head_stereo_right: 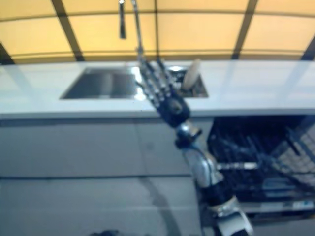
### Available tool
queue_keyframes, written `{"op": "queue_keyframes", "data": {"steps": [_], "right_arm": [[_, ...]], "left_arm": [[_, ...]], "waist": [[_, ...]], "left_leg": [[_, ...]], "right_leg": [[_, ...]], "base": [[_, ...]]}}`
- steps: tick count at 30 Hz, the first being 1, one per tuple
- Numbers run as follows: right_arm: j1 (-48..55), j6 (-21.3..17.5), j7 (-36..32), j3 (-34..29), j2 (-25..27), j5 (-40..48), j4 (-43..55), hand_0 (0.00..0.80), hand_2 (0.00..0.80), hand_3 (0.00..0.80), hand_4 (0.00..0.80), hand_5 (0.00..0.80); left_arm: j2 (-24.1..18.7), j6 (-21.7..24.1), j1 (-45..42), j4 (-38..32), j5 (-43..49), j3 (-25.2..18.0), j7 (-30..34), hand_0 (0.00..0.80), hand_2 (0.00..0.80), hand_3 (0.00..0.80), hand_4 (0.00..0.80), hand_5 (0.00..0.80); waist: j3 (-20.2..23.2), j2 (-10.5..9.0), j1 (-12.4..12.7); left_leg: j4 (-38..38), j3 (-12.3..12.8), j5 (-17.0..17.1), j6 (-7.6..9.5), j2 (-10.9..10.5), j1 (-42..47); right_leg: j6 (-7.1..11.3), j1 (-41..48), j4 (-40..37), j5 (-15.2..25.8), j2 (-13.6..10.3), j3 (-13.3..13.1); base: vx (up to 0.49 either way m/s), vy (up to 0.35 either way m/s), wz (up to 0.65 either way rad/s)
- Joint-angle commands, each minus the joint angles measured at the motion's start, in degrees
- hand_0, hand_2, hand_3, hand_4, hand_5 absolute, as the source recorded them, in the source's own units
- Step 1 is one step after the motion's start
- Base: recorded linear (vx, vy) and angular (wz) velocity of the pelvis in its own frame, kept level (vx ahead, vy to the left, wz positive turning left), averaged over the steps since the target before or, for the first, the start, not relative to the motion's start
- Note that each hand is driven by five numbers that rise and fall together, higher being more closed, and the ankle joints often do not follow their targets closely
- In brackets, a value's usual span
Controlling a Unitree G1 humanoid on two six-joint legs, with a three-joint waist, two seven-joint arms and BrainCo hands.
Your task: Take plates into dishwasher
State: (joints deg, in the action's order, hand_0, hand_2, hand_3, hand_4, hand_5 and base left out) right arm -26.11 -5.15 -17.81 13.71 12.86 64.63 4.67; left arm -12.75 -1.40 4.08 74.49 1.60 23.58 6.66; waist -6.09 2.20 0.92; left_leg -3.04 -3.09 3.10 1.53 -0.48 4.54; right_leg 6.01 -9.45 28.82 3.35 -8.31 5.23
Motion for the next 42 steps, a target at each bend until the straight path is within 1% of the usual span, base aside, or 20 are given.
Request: {"op": "queue_keyframes", "data": {"steps": [1, 5, 8, 12, 15, 16, 17, 18, 19, 21, 22, 23, 25, 27, 29, 32, 33, 35, 37, 42], "right_arm": [[-7.28, -4.72, 4.55, -4.33, 2.44, -2.54, 3.92, 0.000, 0.000, 0.000, 0.000, 0.000], [-10.11, -5.86, 8.01, -6.95, 6.87, -1.93, 2.37, 0.000, 0.000, 0.000, 0.000, 0.000], [-10.98, -5.61, 9.91, -8.17, 8.32, -2.81, 3.27, 0.000, 0.000, 0.000, 0.000, 0.000], [-10.71, -5.26, 11.65, -8.79, 10.35, -3.88, 5.83, 0.000, 0.000, 0.000, 0.000, 0.000], [-10.22, -4.89, 12.10, -10.08, 11.27, -4.54, 6.79, 0.000, 0.000, 0.000, 0.000, 0.000], [-10.49, -4.69, 12.49, -10.03, 11.24, -4.41, 6.75, 0.000, 0.000, 0.000, 0.000, 0.000], [-10.48, -4.02, 12.53, -10.44, 11.21, -3.53, 7.12, 0.000, 0.000, 0.000, 0.000, 0.000], [-10.13, -3.30, 12.72, -10.53, 10.63, -3.66, 7.92, 0.000, 0.000, 0.000, 0.000, 0.000], [-9.71, -2.78, 12.68, -10.22, 10.34, -3.73, 8.79, 0.000, 0.000, 0.000, 0.000, 0.000], [-9.46, -2.42, 12.76, -8.11, 9.36, -5.91, 10.15, 0.000, 0.000, 0.000, 0.000, 0.000], [-9.37, -2.54, 12.72, -7.59, 9.16, -6.40, 10.23, 0.000, 0.000, 0.000, 0.000, 0.000], [-9.09, -3.09, 12.28, -6.56, 8.48, -7.92, 9.85, 0.000, 0.000, 0.000, 0.000, 0.000], [-8.72, -3.29, 12.22, -6.36, 8.07, -9.78, 9.80, 0.000, 0.000, 0.000, 0.000, 0.000], [-9.02, -3.49, 12.20, -6.68, 7.77, -11.02, 9.67, 0.000, 0.000, 0.000, 0.000, 0.000], [-10.20, -3.63, 12.47, -6.82, 8.11, -11.46, 8.99, 0.000, 0.000, 0.000, 0.000, 0.000], [-14.22, -3.89, 15.24, -5.31, 9.02, -12.03, 7.01, 0.000, 0.000, 0.000, 0.000, 0.000], [-14.43, -3.88, 15.55, -5.15, 9.00, -12.16, 6.92, 0.000, 0.000, 0.000, 0.000, 0.000], [-15.56, -3.73, 17.30, -4.34, 10.17, -11.24, 6.58, 0.000, 0.000, 0.000, 0.000, 0.000], [-15.34, -3.90, 17.59, -3.83, 10.89, -10.88, 6.21, 0.000, 0.000, 0.000, 0.000, 0.000], [-14.66, -5.18, 15.94, -3.72, 13.14, -9.16, 4.31, 0.000, 0.000, 0.000, 0.000, 0.000]], "left_arm": [[-1.88, -1.81, -1.46, 1.73, 2.02, 2.83, 0.14, 0.000, 0.000, 0.000, 0.000, 0.000], [-1.39, -0.84, -1.86, 3.81, 3.99, 1.70, 0.00, 0.000, 0.000, 0.000, 0.000, 0.000], [-0.79, -0.23, -1.76, 5.24, 4.59, 1.17, -0.11, 0.000, 0.000, 0.000, 0.000, 0.000], [-1.13, -0.62, -1.90, 5.52, 5.27, 1.19, 0.37, 0.000, 0.000, 0.000, 0.000, 0.000], [-1.44, -0.55, -2.45, 6.20, 5.78, 0.24, 0.30, 0.000, 0.000, 0.000, 0.000, 0.000], [-1.49, -0.41, -2.70, 6.62, 5.60, 0.00, 0.02, 0.000, 0.000, 0.000, 0.000, 0.000], [-1.40, -0.54, -3.13, 6.67, 5.23, -0.83, -0.13, 0.000, 0.000, 0.000, 0.000, 0.000], [-1.25, 0.02, -3.96, 6.84, 4.76, -1.65, -0.24, 0.000, 0.000, 0.000, 0.000, 0.000], [-1.24, 1.16, -4.78, 6.92, 4.78, -2.43, -0.12, 0.000, 0.000, 0.000, 0.000, 0.000], [-1.23, 3.85, -5.42, 6.66, 3.99, -2.97, -0.18, 0.000, 0.000, 0.000, 0.000, 0.000], [-1.23, 4.38, -5.45, 6.46, 3.60, -3.09, -0.29, 0.000, 0.000, 0.000, 0.000, 0.000], [-1.02, 6.16, -5.37, 5.56, 1.37, -3.56, -1.12, 0.000, 0.000, 0.000, 0.000, 0.000], [-0.61, 6.80, -5.03, 3.53, -0.77, -4.14, -1.89, 0.000, 0.000, 0.000, 0.000, 0.000], [-0.31, 5.89, -4.48, 0.04, -1.56, -3.96, -2.99, 0.000, 0.000, 0.000, 0.000, 0.000], [-0.59, 4.99, -4.05, -1.53, -1.68, -4.08, -3.22, 0.000, 0.000, 0.000, 0.000, 0.000], [-1.99, 4.19, -3.50, -1.88, -1.08, -4.64, -3.38, 0.000, 0.000, 0.000, 0.000, 0.000], [-2.06, 4.01, -3.47, -1.85, -1.06, -4.61, -3.44, 0.000, 0.000, 0.000, 0.000, 0.000], [-2.12, 3.10, -3.61, -1.58, -0.77, -5.27, -3.61, 0.000, 0.000, 0.000, 0.000, 0.000], [-1.95, 3.48, -4.22, -0.95, -1.15, -5.42, -3.75, 0.000, 0.000, 0.000, 0.000, 0.000], [-2.09, 6.33, -6.20, -0.13, -2.99, -5.32, -4.06, 0.000, 0.000, 0.000, 0.000, 0.000]], "waist": [[0.54, -2.32, 0.99], [0.87, -4.29, -0.91], [1.04, -4.42, -2.79], [0.93, -4.87, -3.92], [2.13, -5.48, -5.13], [2.63, -5.37, -5.47], [3.21, -5.14, -5.58], [3.98, -4.53, -5.36], [4.85, -3.58, -5.19], [5.55, -2.21, -4.77], [5.52, -2.65, -4.61], [4.80, -3.42, -3.66], [3.73, -5.62, -2.56], [1.88, -6.86, -0.98], [0.62, -6.99, 0.40], [-0.42, -6.74, 2.52], [-0.50, -6.67, 2.68], [-0.28, -5.73, 3.98], [-0.37, -5.06, 4.88], [-0.59, -4.40, 6.37]], "left_leg": [[-1.09, 0.27, -3.50, 3.32, -5.11, 2.96], [-1.51, -0.34, -6.19, 2.60, -7.24, 5.83], [-0.62, -1.63, -8.13, 2.58, -8.37, 8.69], [2.25, -1.51, -12.25, 2.95, -8.32, 11.72], [5.04, -1.93, -16.44, 3.40, -8.16, 13.75], [6.30, -2.23, -17.26, 2.76, -7.75, 14.34], [7.47, -1.06, -17.77, 1.74, -7.17, 15.34], [8.90, 0.41, -15.77, 0.09, -6.20, 16.38], [11.44, 1.47, -10.58, -2.02, -5.06, 16.72], [21.14, 2.70, -0.61, -5.07, -4.06, 14.13], [25.07, 2.92, 1.67, -5.65, -4.80, 12.54], [37.91, 4.25, 4.24, -6.99, -5.85, 6.20], [51.58, 6.35, 5.33, -7.55, -5.73, -2.94], [56.80, 8.04, 3.20, -6.70, -4.31, -10.86], [52.59, 8.19, 2.33, -5.96, -2.77, -14.19], [33.05, 10.85, 2.93, -5.59, 1.80, -13.65], [31.31, 11.08, 3.31, -5.73, 2.07, -13.47], [15.05, 9.58, 6.70, -6.51, 3.60, -14.90], [5.92, 8.51, 11.04, -7.34, 5.13, -15.75], [1.35, 8.21, 15.53, -8.30, 7.11, -21.24]], "right_leg": [[-0.13, -2.74, -0.58, 11.16, -1.54, -1.49], [-0.27, -2.44, -20.90, 8.06, 2.20, 1.07], [0.31, -4.70, -29.48, 10.25, 5.12, 1.10], [0.56, -6.81, -31.37, 12.77, 4.66, 3.61], [0.09, -6.49, -31.16, 12.99, 4.40, 2.16], [-0.22, -5.93, -29.90, 12.75, 4.48, 1.37], [-0.30, -5.52, -27.62, 12.08, 4.03, 2.63], [-0.52, -4.72, -26.67, 11.11, 3.71, 5.10], [-1.33, -3.47, -26.71, 10.03, 4.11, 7.29], [-3.89, 0.40, -28.12, 7.57, 6.09, 7.77], [-4.47, 1.43, -28.37, 7.05, 5.81, 7.64], [-6.14, 4.58, -28.64, 5.40, 5.50, 7.36], [-7.29, 7.61, -28.76, 4.13, 3.67, 7.61], [-7.73, 10.35, -28.99, 3.19, 3.18, 8.08], [-7.56, 12.15, -29.50, 2.72, 3.75, 7.69], [-7.37, 15.03, -30.16, 0.25, 5.13, 6.09], [-7.33, 15.28, -30.20, 0.05, 5.26, 5.89], [-6.50, 16.96, -30.74, -1.22, 6.47, 3.14], [-6.28, 18.84, -30.71, -2.33, 6.89, 1.17], [-6.13, 23.85, -29.02, -6.28, 6.66, -2.42]], "base": [[0.302, 0.066, 0.33], [0.362, -0.031, 0.14], [0.482, -0.054, 0.32], [0.463, -0.132, 0.50], [0.572, -0.245, 0.23], [0.521, -0.249, 0.14], [0.539, -0.274, -0.06], [0.514, -0.304, -0.09], [0.451, -0.294, -0.06], [0.390, -0.260, -0.04], [0.444, -0.273, 0.00], [0.383, -0.230, -0.09], [0.343, -0.235, -0.28], [0.263, -0.166, -0.35], [0.235, -0.069, -0.24], [0.389, 0.018, -0.26], [0.364, 0.111, -0.21], [0.465, 0.193, -0.19], [0.496, 0.226, -0.28], [0.404, 0.246, -0.31]]}}
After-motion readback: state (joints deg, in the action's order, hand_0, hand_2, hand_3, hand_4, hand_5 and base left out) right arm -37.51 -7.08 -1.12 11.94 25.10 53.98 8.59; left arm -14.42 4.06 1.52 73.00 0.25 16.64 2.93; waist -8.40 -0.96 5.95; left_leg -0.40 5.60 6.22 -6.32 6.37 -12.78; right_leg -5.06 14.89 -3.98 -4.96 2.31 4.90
